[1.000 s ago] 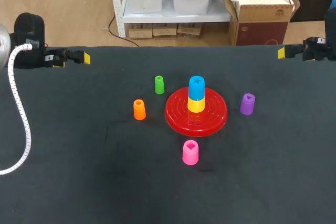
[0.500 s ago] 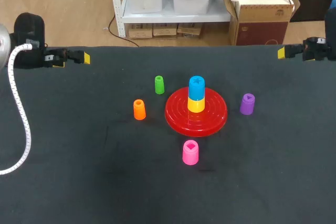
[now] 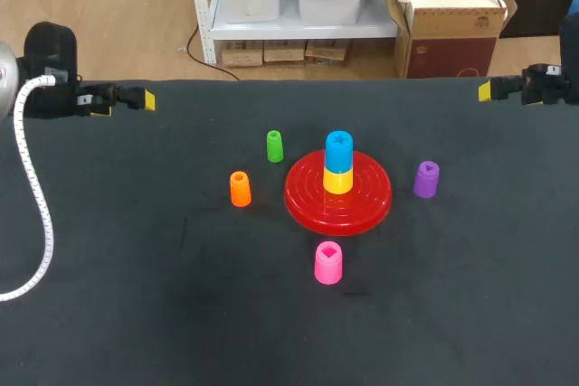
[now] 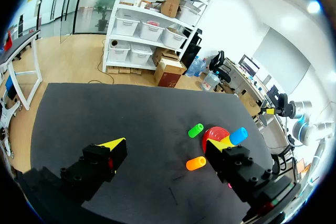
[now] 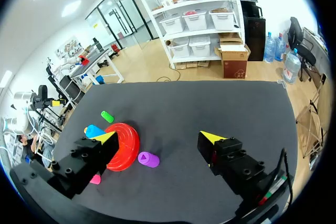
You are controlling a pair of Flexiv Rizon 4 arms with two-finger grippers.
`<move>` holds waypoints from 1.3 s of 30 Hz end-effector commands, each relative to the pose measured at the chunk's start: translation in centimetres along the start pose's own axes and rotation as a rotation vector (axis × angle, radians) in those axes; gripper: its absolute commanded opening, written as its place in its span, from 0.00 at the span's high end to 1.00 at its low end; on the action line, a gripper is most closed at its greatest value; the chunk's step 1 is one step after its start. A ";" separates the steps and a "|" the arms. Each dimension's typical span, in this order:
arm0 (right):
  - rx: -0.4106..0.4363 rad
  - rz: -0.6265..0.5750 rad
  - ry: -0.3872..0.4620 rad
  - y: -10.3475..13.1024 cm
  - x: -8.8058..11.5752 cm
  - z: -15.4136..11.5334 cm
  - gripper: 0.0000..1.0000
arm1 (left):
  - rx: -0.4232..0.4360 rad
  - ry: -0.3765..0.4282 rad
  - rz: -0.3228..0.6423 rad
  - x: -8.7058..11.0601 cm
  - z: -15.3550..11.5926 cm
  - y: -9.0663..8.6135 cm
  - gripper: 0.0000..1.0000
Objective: Pick up and stack the cylinders on the red base in this order: pink,purple,orange,green
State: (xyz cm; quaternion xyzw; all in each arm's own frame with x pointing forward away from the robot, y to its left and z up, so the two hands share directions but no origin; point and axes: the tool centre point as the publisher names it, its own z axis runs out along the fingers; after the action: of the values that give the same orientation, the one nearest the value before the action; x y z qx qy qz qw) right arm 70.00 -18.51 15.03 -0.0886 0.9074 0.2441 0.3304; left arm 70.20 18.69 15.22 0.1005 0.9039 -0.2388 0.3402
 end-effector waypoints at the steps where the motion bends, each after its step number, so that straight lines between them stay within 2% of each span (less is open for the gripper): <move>1: 0.000 0.000 0.001 0.0 0.0 0.0 0.00 | 0.097 -0.101 0.151 -1.1 0.0 0.4 0.00; 3: 0.000 0.000 0.001 0.0 0.0 0.0 0.00 | 0.193 -0.184 0.261 -1.4 -0.2 0.1 0.00; 4: 0.000 0.000 0.001 0.0 0.0 0.0 0.00 | 0.238 -0.181 0.325 -1.4 -0.4 -0.1 0.00; 6: 0.000 0.000 0.001 0.0 0.0 0.0 0.00 | 0.389 -0.185 0.444 -1.0 -0.7 -0.8 0.00; 10: 0.000 0.000 0.001 0.0 0.0 0.0 0.00 | 0.679 -0.199 0.599 0.1 -1.5 -2.0 0.00; 12: 0.000 0.000 0.001 0.0 0.0 0.0 0.00 | 0.789 -0.228 0.687 1.0 -1.5 -2.5 0.00; 13: 0.000 0.000 0.001 0.0 0.0 0.0 0.00 | 0.810 -0.207 0.729 1.3 -1.4 -2.8 0.00; 17: 0.000 0.000 0.001 0.0 0.0 0.0 0.00 | 0.863 -0.162 0.800 2.0 -1.0 -3.8 0.00; 19: 0.000 0.000 0.001 0.0 0.0 0.0 0.00 | 0.858 -0.157 0.820 2.3 -0.7 -4.1 0.00; 24: 0.000 0.000 0.001 0.0 0.0 0.0 0.00 | 0.838 -0.119 0.781 2.9 0.2 -3.9 0.00; 26: 0.000 0.000 0.001 0.0 0.0 0.0 0.00 | 0.824 -0.085 0.747 3.3 0.9 -3.5 0.00; 29: 0.000 0.000 0.001 0.0 0.0 0.0 0.00 | 0.808 -0.054 0.779 4.2 1.8 -2.9 0.00; 32: 0.000 0.000 0.001 0.0 0.0 0.0 0.00 | 0.788 -0.050 0.816 4.8 2.2 -2.6 0.00; 39: 0.000 0.000 0.001 0.0 0.0 0.0 0.00 | 0.692 -0.067 0.800 4.6 3.6 -2.0 0.00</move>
State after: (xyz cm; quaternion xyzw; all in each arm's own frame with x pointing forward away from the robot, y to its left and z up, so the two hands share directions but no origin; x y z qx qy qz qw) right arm 70.00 -18.50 15.03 -0.0886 0.9074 0.2441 0.3304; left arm 67.27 15.51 11.22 0.5282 0.6632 -0.3590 0.3901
